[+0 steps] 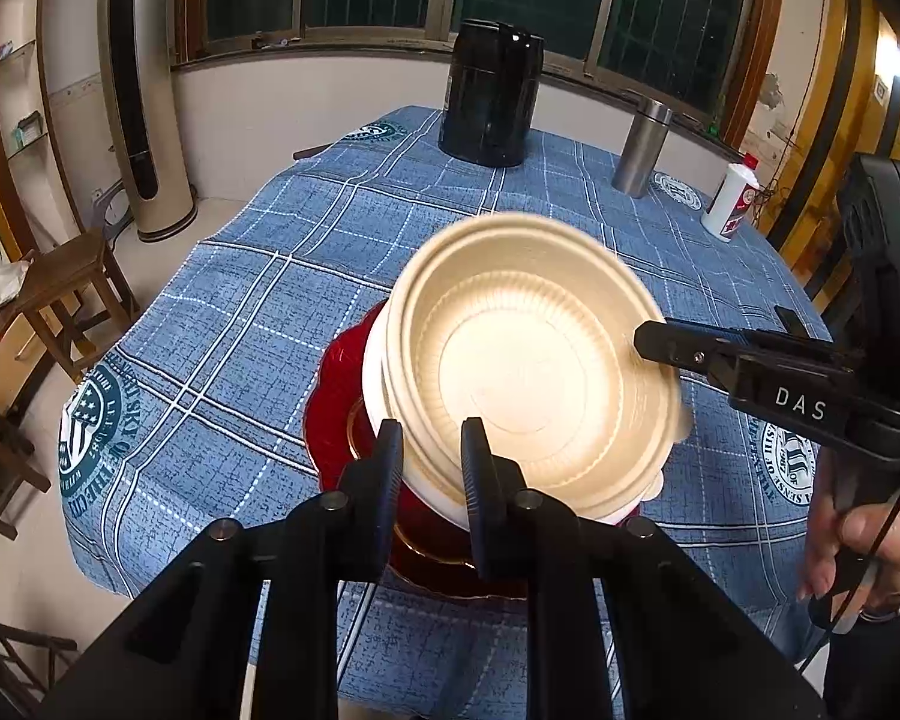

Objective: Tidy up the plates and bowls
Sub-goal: 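Tilt the beige plate and lower it onto the stack with both grippers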

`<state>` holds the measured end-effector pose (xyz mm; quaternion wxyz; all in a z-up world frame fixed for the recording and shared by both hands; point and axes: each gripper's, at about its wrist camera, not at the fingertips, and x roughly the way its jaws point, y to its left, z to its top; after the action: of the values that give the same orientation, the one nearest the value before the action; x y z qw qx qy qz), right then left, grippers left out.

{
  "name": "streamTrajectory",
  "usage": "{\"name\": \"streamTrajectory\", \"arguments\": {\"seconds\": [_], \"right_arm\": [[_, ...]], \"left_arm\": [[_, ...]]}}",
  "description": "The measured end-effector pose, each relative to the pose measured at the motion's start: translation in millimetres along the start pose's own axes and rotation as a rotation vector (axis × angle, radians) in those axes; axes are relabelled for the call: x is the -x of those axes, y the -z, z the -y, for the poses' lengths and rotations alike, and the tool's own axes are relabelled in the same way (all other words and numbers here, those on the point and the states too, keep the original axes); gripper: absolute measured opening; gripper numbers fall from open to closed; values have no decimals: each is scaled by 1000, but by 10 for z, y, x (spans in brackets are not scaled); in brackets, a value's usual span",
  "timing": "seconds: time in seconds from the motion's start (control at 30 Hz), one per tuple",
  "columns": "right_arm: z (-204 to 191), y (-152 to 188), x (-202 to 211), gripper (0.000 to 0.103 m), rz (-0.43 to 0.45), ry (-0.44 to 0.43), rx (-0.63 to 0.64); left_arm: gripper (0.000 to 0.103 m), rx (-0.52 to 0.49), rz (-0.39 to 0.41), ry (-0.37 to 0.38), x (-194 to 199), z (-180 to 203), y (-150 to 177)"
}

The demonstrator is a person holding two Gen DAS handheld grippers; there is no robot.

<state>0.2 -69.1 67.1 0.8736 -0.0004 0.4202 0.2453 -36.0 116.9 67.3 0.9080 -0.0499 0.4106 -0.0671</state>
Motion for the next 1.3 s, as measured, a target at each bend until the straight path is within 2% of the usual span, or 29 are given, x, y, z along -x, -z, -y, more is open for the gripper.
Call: {"name": "streamTrajectory", "arguments": {"seconds": [0.57,0.67,1.3], "right_arm": [[61,26,96,22,33,-17,-13],[78,35,113,22,37,-17,-18],[66,83,121,23,36,-13,-8]], "left_arm": [[16,2,15,1,4,-30,3],[19,2,16,-1,6,-30,5],[19,2,20,-10,12,-25,-1]]}}
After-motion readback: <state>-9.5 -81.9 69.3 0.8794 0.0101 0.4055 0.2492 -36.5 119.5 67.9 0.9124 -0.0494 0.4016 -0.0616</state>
